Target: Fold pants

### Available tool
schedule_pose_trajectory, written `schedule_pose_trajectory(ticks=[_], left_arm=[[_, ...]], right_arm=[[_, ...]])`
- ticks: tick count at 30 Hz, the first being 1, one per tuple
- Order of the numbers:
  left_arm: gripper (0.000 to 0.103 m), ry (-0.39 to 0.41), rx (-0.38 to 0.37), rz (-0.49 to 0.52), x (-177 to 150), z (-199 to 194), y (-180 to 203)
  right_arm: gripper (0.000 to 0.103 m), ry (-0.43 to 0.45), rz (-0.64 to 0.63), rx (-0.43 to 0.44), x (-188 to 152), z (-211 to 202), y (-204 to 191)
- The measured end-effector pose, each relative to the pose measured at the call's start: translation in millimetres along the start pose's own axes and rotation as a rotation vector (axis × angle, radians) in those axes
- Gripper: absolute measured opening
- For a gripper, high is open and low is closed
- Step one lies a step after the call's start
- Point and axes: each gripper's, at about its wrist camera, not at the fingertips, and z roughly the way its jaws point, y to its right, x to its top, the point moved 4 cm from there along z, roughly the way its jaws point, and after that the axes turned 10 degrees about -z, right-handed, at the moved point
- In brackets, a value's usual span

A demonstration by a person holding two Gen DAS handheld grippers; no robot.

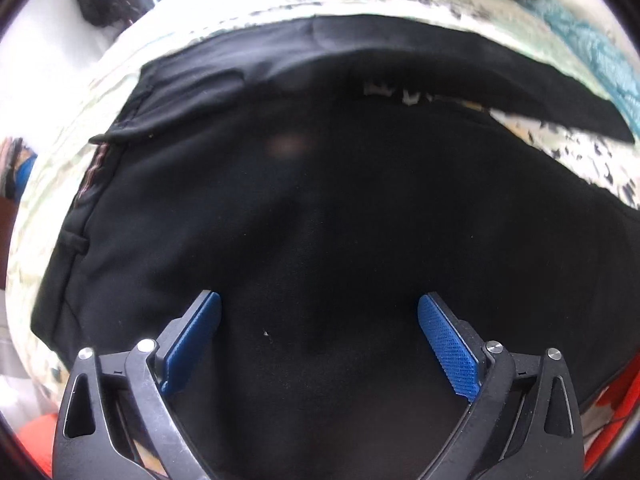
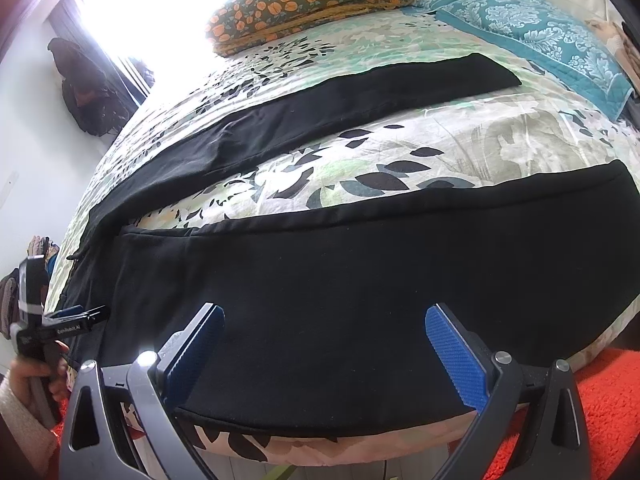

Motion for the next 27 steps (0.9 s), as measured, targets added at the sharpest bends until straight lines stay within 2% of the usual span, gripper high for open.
schedule_pose_trajectory(ticks=[2,3,5,7,9,11,13,16,19,22,23,25,26,27], left_arm=[[0.100,0.026,0.000,0.012,-3,-1,0],[0.100,0.016,0.002,0.018,-2,-1,1],[0.100,-0.041,-0.008,0.048,5,-2,1],[0.098,-0.051,-0.035,0.047,20,-10,-2],[0.098,0.015,-0.079,0.004,38,-27,-11],[0.098,0.048,-0.100,-0.052,56,-39,-21],[0.098,0.049,-0.094,-0.112,70,-43,-32],[0.098,0.045,-0.110,-0.208,81,-49,-48],[0.098,0.039,-0.116,-0.250,82,-48,-58],[0.098,0.021,-0.079,-0.223,75,-42,-54],[0.098,0.015,-0.069,-0.211,74,-41,-52],[0.098,0.001,-0.062,-0.198,70,-35,-49],[0.098,-0.006,-0.062,-0.194,70,-34,-48],[0.098,-0.006,-0.067,-0.192,71,-34,-46]], right_arm=[[0.100,0.005,0.005,0.045,8,-4,4],[0.100,0.017,-0.002,0.075,18,-7,8],[0.100,0.047,-0.047,0.082,45,-11,23],[0.100,0.076,-0.118,0.029,85,-14,47],[0.100,0.093,-0.151,-0.041,134,-9,85],[0.101,0.110,-0.146,-0.107,182,4,129],[0.102,0.068,-0.128,-0.140,228,32,176],[0.102,-0.071,-0.096,-0.188,278,90,242],[0.102,-0.165,-0.015,-0.209,300,133,290],[0.099,-0.198,0.004,-0.205,309,161,304],[0.094,-0.207,0.001,-0.208,310,169,305],[0.048,-0.247,0.012,-0.207,307,185,308],[0.018,-0.276,0.023,-0.217,303,191,308],[0.005,-0.269,0.021,-0.233,304,190,308]])
